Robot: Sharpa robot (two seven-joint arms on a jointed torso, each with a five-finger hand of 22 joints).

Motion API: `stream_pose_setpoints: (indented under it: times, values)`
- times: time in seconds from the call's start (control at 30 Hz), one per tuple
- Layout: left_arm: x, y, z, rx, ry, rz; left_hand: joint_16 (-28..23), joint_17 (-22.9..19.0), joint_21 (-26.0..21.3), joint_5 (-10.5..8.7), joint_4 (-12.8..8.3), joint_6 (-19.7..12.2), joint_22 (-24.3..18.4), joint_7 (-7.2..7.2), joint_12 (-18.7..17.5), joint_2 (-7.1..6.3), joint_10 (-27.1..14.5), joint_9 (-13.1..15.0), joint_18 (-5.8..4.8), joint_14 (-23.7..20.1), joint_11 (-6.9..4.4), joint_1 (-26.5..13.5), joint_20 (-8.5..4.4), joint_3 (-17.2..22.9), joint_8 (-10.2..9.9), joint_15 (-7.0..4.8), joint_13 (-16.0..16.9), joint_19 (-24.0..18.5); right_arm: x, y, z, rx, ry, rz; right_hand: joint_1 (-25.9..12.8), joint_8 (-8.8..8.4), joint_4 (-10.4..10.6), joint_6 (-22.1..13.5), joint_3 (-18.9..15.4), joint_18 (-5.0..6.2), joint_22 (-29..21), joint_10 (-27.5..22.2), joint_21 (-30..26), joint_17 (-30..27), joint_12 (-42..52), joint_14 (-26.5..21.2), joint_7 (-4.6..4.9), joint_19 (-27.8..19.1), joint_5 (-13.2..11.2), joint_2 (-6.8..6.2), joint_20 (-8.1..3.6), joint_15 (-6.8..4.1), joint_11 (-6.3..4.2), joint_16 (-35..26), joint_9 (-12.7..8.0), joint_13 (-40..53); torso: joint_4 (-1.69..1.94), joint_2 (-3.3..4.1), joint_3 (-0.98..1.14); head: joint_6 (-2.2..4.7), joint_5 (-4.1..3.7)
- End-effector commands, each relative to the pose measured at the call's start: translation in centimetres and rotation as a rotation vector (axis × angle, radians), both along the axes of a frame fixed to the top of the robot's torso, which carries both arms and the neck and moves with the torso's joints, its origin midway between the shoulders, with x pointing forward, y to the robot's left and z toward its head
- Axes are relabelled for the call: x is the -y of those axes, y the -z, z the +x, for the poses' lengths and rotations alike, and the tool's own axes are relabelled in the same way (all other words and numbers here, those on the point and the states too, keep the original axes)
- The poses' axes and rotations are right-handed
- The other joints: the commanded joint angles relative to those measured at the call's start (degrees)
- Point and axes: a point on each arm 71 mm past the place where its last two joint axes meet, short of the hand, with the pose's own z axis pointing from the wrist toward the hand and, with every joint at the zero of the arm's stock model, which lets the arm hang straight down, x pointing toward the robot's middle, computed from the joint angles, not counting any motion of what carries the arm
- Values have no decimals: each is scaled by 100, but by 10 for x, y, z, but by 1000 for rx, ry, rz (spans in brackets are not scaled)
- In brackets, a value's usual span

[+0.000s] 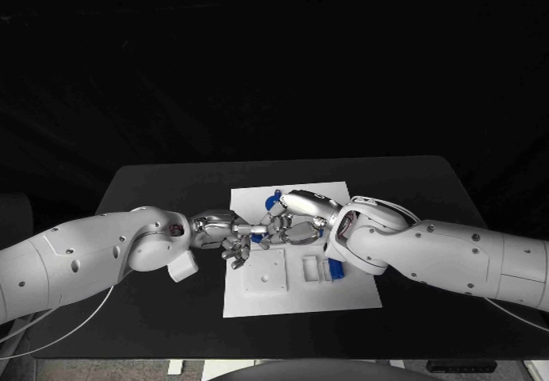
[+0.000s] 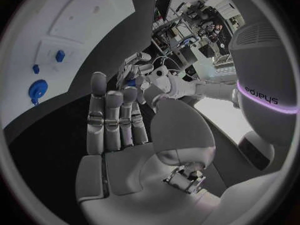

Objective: Assemble the parts on the task board

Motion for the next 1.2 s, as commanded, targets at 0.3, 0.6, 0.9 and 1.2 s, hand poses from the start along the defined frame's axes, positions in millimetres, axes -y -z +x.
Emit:
stream_pose_setpoints:
  times: [0.3, 0.6, 0.9, 1.2]
  values:
    - [-2, -2, 1, -8, -2, -12, -31, -8, -33, -6, -97, -20, 105, -28, 41, -95, -17, 0, 68, 4, 22, -8, 25, -10, 47, 46, -11, 9, 2, 4, -1, -10, -15, -26, 15, 42, -4, 174, 19, -10, 21, 47, -5, 14, 13, 40, -105, 32, -4, 56, 1, -3, 10, 36, 34, 15, -2, 1, 5, 1, -3]
    - [-3, -2, 1, -9, -1, -5, -35, -12, -40, -6, -145, -17, 104, -34, 40, -7, -17, -2, 67, 3, 19, 46, 25, 53, 64, 44, -14, 10, 1, 4, -2, -12, -18, -26, 15, 42, -4, 174, 19, -10, 21, 47, -5, 14, 13, 40, -105, 32, -4, 56, 1, -3, 10, 36, 34, 15, 0, 3, 2, 2, -16]
    - [-3, -2, 0, -11, 6, -12, -35, -14, -51, 2, -477, 142, 104, -124, 49, 335, -45, 91, 56, -9, -25, 572, 13, 398, 273, 20, -11, -3, 1, 4, -1, -17, -19, -31, 15, 42, -4, 174, 19, -10, 21, 47, -5, 14, 13, 40, -105, 32, -4, 56, 1, -3, 10, 36, 34, 15, 1, -1, -1, 0, -17]
    - [-4, -3, 0, -20, 0, -36, -19, -18, -61, -3, -1053, -310, 111, -189, 47, 602, -82, 883, 20, -45, -61, 1022, -22, 938, 1215, -9, -38, -28, 1, 5, -2, -22, -22, -35, 14, 41, 2, 169, 30, -12, 42, 43, -31, 3, -9, 30, -104, 36, -13, 53, 1, -2, 12, 9, 33, 13, -2, 0, -1, -3, -14]
